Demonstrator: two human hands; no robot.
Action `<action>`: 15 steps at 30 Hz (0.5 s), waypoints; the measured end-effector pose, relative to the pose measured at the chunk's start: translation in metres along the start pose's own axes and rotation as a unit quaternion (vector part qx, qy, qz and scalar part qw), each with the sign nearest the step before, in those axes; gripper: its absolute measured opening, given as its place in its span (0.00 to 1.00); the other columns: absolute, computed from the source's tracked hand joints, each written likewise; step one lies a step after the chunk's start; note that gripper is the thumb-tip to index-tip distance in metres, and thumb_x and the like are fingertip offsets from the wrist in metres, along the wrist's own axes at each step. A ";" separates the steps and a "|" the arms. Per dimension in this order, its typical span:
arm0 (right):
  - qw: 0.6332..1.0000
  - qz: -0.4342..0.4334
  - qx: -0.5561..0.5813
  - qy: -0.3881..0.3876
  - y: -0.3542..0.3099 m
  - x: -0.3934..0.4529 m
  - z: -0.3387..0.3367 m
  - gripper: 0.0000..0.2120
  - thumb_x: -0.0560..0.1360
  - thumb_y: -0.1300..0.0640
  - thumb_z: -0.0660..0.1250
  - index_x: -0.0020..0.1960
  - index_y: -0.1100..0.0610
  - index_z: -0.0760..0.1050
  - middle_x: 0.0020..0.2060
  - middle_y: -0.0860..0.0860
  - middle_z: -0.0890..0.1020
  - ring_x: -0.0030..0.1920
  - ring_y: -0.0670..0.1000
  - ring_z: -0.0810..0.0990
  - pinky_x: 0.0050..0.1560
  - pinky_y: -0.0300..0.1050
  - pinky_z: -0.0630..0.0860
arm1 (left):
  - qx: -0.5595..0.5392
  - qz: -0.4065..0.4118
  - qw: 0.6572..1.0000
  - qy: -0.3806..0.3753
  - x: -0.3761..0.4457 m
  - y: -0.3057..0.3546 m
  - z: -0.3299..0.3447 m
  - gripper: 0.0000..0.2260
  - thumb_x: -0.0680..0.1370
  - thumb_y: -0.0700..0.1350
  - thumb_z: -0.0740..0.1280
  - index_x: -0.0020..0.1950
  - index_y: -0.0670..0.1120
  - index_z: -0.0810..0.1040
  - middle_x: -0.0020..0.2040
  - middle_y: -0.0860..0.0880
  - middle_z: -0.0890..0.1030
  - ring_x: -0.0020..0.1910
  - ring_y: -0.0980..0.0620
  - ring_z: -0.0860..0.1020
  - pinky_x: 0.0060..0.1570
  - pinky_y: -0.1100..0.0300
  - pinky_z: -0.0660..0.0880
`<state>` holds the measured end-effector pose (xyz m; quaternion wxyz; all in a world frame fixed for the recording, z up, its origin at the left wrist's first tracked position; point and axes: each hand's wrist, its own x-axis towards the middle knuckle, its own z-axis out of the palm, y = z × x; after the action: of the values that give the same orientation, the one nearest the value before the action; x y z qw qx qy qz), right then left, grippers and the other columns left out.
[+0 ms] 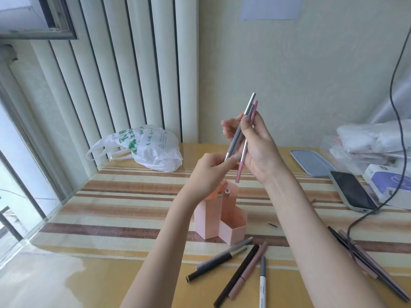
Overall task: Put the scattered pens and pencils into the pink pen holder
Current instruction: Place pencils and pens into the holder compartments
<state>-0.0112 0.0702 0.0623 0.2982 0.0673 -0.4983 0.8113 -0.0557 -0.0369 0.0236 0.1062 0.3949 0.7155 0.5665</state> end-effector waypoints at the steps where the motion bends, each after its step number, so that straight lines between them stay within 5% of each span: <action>1: 1.000 0.001 -0.003 -0.009 0.003 0.001 0.002 0.09 0.82 0.60 0.53 0.45 0.58 0.69 0.35 0.51 0.84 0.39 0.49 0.83 0.45 0.38 0.79 | -0.025 0.002 1.000 0.006 0.002 -0.002 -0.002 0.27 0.75 0.61 0.63 0.41 0.35 0.79 0.34 0.47 0.76 0.33 0.53 0.74 0.38 0.61 0.70; 3: 1.000 0.005 0.000 -0.016 0.011 0.004 0.003 0.09 0.82 0.60 0.53 0.45 0.58 0.68 0.37 0.52 0.85 0.41 0.49 0.83 0.47 0.39 0.79 | -0.069 -0.001 0.998 0.010 0.003 -0.001 -0.008 0.18 0.80 0.52 0.61 0.47 0.40 0.83 0.41 0.48 0.84 0.42 0.56 0.81 0.45 0.67 0.73; 6: 1.000 0.002 -0.017 -0.018 0.019 0.008 0.004 0.08 0.82 0.60 0.53 0.47 0.59 0.69 0.38 0.54 0.84 0.44 0.52 0.83 0.51 0.43 0.79 | -0.065 -0.009 0.998 -0.003 0.004 -0.003 -0.018 0.13 0.81 0.44 0.60 0.49 0.39 0.82 0.41 0.48 0.84 0.39 0.56 0.82 0.44 0.66 0.74; 9: 0.997 0.019 -0.072 -0.027 0.024 0.009 0.004 0.07 0.82 0.60 0.54 0.48 0.59 0.69 0.42 0.57 0.83 0.48 0.55 0.83 0.54 0.44 0.79 | -0.040 -0.020 0.999 -0.007 0.005 -0.011 -0.028 0.08 0.79 0.42 0.64 0.51 0.43 0.83 0.47 0.43 0.85 0.46 0.50 0.83 0.53 0.55 0.76; 15: 0.974 0.069 -0.195 -0.088 0.027 -0.001 0.008 0.06 0.82 0.57 0.54 0.51 0.57 0.69 0.50 0.53 0.84 0.53 0.50 0.83 0.50 0.44 0.81 | -0.060 -0.036 0.997 -0.025 -0.002 -0.012 -0.051 0.09 0.77 0.42 0.67 0.53 0.39 0.82 0.47 0.43 0.85 0.49 0.50 0.84 0.55 0.62 0.77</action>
<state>-0.0265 0.0539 0.0452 0.2037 0.0441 -0.6746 0.7082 -0.0905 -0.0757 0.0300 0.1679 0.3754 0.6912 0.5943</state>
